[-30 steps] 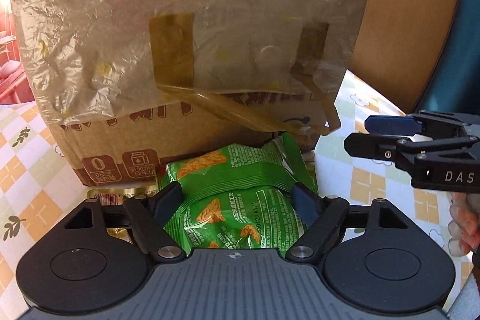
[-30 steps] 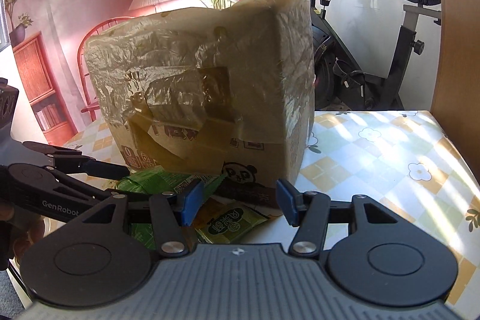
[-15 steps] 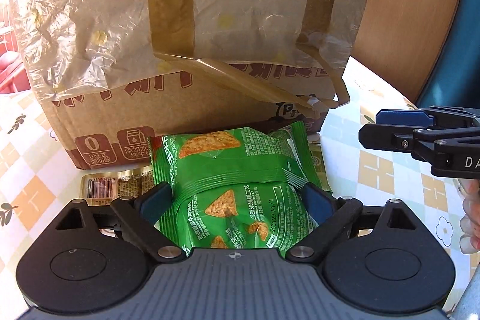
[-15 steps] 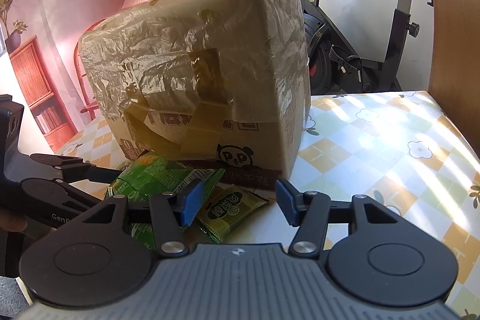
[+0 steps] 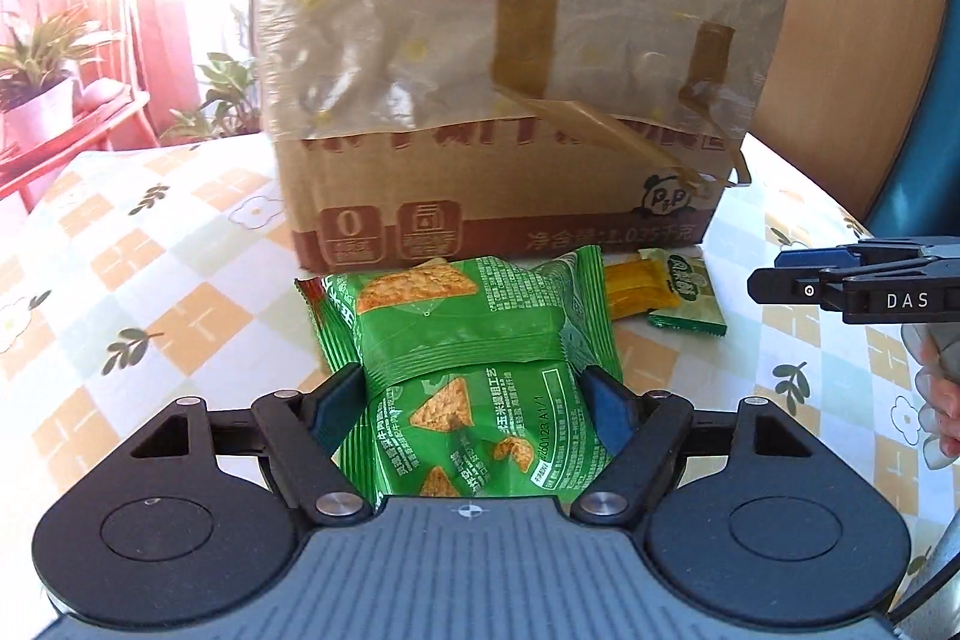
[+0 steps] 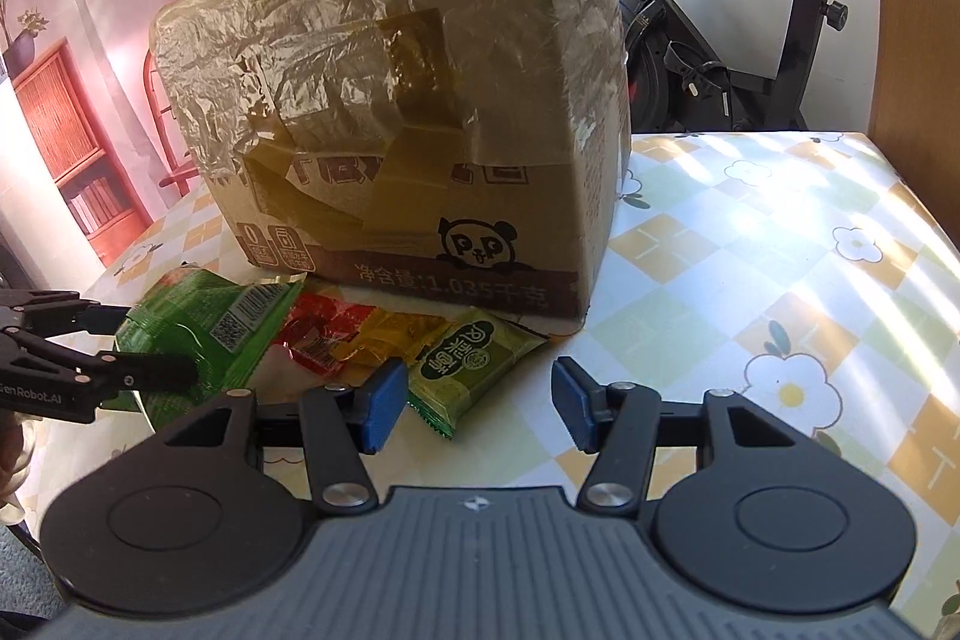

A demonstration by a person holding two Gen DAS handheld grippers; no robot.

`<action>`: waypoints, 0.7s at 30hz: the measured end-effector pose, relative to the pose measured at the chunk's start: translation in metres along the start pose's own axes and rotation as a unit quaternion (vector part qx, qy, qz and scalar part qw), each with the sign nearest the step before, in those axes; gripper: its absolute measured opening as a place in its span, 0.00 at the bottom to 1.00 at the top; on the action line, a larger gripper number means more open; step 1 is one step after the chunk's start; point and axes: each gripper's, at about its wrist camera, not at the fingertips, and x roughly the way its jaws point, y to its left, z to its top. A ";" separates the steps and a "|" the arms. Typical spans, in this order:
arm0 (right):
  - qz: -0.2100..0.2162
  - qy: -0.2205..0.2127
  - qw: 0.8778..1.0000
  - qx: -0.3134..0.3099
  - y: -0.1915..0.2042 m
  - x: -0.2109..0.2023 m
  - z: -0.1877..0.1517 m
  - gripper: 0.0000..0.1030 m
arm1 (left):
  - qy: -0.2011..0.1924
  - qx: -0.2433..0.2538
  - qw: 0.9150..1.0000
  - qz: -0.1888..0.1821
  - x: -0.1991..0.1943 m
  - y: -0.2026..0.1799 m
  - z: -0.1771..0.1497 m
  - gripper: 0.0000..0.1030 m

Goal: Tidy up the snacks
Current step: 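Grasp the green chip bag with the left tool while the right tool grasps the yellow packet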

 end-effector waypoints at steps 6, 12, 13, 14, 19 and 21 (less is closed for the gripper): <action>0.013 0.014 0.999 -0.050 0.024 0.017 0.010 0.55 | -0.014 -0.055 0.998 0.030 -0.021 0.035 -0.015 0.77; 0.020 0.035 0.988 -0.147 0.049 0.048 0.025 0.55 | -0.015 -0.076 0.996 0.053 -0.023 0.053 -0.023 0.77; 0.021 0.033 0.987 -0.154 0.050 0.053 0.026 0.55 | -0.017 -0.080 0.995 0.052 -0.026 0.057 -0.025 0.77; 0.022 0.035 0.987 -0.157 0.051 0.057 0.028 0.55 | -0.019 -0.081 0.995 0.051 -0.026 0.057 -0.025 0.77; 0.026 0.050 0.982 -0.179 0.057 0.083 0.035 0.55 | -0.024 -0.080 0.995 0.046 -0.023 0.059 -0.027 0.78; 0.036 0.062 0.982 -0.175 0.056 0.090 0.036 0.55 | -0.024 -0.084 0.995 0.044 -0.019 0.060 -0.026 0.79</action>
